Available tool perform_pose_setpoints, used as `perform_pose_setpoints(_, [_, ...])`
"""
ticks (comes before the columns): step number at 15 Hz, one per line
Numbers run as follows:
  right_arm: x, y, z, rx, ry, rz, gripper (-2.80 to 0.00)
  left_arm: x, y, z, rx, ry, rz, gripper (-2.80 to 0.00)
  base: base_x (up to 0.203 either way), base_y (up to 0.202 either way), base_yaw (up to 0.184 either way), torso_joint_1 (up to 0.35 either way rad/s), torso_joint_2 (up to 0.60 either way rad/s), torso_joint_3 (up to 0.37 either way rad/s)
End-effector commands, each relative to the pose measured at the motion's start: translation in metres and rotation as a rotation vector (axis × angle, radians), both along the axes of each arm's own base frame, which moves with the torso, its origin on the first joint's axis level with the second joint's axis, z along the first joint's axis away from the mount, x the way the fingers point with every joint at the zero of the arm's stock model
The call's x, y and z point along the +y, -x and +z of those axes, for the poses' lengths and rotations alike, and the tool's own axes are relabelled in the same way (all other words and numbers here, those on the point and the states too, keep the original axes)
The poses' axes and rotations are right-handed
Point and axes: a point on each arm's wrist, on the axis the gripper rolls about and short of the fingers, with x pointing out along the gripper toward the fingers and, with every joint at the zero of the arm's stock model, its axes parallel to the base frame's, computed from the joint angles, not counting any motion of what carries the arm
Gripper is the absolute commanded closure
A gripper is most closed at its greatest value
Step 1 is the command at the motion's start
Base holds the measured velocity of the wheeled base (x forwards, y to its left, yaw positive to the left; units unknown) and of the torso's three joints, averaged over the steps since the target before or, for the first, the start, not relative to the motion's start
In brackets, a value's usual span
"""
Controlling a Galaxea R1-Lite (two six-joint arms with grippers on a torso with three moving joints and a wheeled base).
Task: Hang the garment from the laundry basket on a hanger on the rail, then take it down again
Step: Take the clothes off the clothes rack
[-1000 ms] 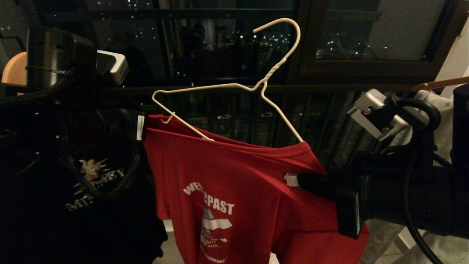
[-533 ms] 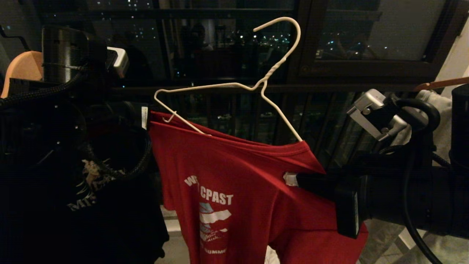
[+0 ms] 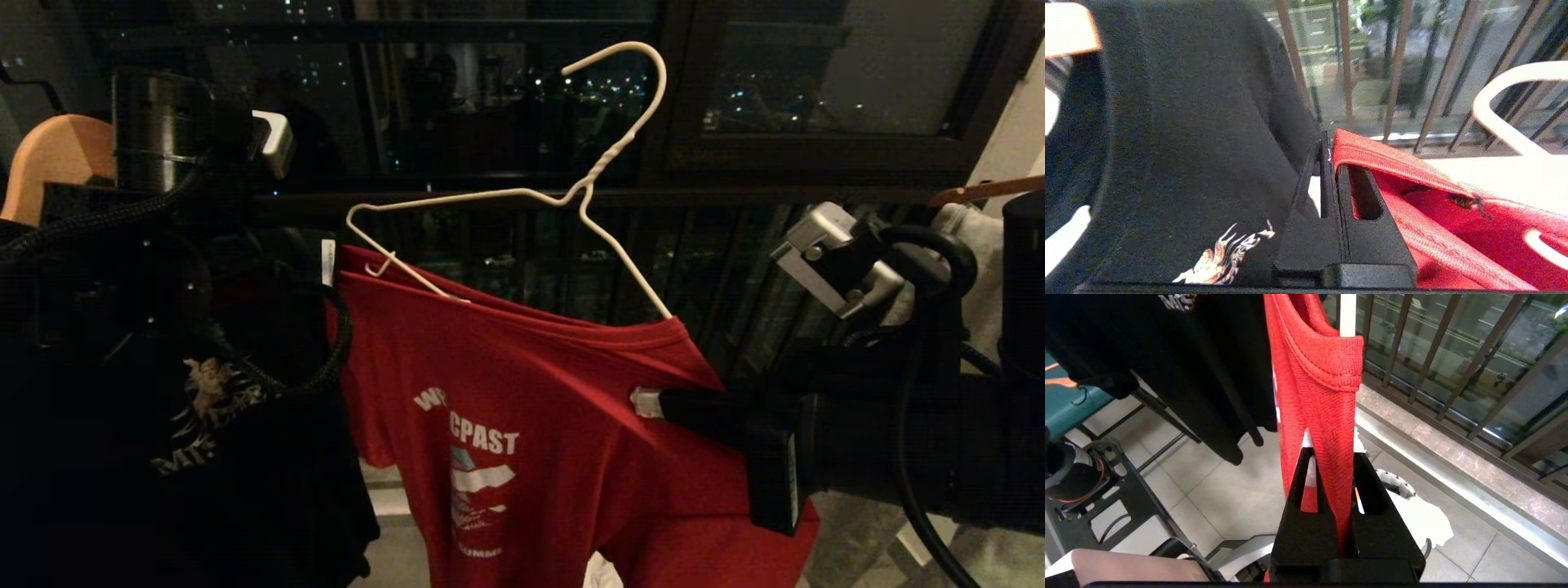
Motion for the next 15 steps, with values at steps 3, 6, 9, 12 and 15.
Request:
perform_pose_setpoints(3, [-0.001, 0.0, 0.001, -0.003, -0.003, -0.001, 0.0, -0.004, -0.009, -0.01, 0.028, -0.014, 0.008, 0.0, 0.0, 0.0, 0.0, 0.0, 0.0, 0.0])
perform_pose_setpoints(6, [-0.001, 0.0, 0.001, -0.004, -0.005, -0.002, 0.0, -0.005, -0.012, -0.013, 0.038, -0.018, 0.008, 0.0, 0.0, 0.0, 0.0, 0.0, 0.0, 0.0])
perform_pose_setpoints(9, [-0.001, 0.0, 0.002, -0.006, -0.007, -0.003, 0.0, -0.004, -0.011, -0.013, 0.04, -0.02, 0.007, 0.0, 0.0, 0.0, 0.0, 0.0, 0.0, 0.0])
perform_pose_setpoints(12, [-0.002, 0.002, 0.003, -0.01, -0.011, -0.001, 0.0, -0.002, -0.007, 0.003, -0.038, 0.031, 0.032, 0.0, 0.0, 0.0, 0.0, 0.0, 0.0, 0.0])
perform_pose_setpoints(15, [-0.003, 0.002, 0.004, -0.014, -0.015, -0.003, 0.0, -0.001, -0.005, 0.007, -0.054, 0.034, 0.052, 0.0, 0.0, 0.0, 0.0, 0.0, 0.0, 0.0])
